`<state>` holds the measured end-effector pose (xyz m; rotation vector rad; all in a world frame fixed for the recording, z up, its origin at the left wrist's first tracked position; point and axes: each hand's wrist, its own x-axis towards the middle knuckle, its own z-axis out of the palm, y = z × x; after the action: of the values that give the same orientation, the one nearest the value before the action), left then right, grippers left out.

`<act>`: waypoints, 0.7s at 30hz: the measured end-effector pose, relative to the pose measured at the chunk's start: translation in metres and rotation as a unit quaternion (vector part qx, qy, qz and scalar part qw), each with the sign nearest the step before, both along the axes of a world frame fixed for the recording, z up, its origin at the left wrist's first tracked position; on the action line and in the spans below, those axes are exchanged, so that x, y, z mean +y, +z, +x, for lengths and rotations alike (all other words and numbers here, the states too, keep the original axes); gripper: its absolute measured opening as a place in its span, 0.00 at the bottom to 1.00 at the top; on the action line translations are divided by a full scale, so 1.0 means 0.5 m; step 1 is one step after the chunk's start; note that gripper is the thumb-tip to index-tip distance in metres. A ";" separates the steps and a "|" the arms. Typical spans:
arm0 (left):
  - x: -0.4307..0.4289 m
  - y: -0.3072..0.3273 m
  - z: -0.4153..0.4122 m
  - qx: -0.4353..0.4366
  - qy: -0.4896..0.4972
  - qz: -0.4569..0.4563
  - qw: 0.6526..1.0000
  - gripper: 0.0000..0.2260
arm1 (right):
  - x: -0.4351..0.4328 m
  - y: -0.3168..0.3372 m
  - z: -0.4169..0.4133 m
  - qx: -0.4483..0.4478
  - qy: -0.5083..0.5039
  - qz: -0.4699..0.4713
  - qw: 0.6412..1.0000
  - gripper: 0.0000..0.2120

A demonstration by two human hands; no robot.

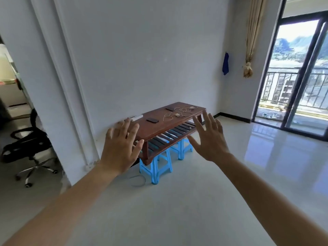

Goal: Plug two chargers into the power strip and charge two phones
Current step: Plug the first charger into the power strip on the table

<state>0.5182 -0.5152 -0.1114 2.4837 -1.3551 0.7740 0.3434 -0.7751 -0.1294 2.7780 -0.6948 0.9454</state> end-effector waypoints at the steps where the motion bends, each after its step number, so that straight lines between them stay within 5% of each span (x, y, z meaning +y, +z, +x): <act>1: -0.030 -0.019 0.039 0.010 0.005 -0.002 1.000 0.30 | -0.026 -0.017 0.047 0.012 0.013 -0.003 1.000 0.37; 10: -0.346 -0.095 0.443 0.069 0.008 0.034 0.997 0.34 | -0.330 -0.112 0.441 0.115 0.014 -0.013 0.993 0.35; 21: -0.872 -0.166 0.812 0.088 -0.025 0.090 0.992 0.33 | -0.836 -0.202 0.731 0.109 -0.065 0.037 0.991 0.35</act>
<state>0.9240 -0.9513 -0.1945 2.5703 -1.4734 0.4273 0.7092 -1.1932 -0.2306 2.8005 -0.8771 0.5939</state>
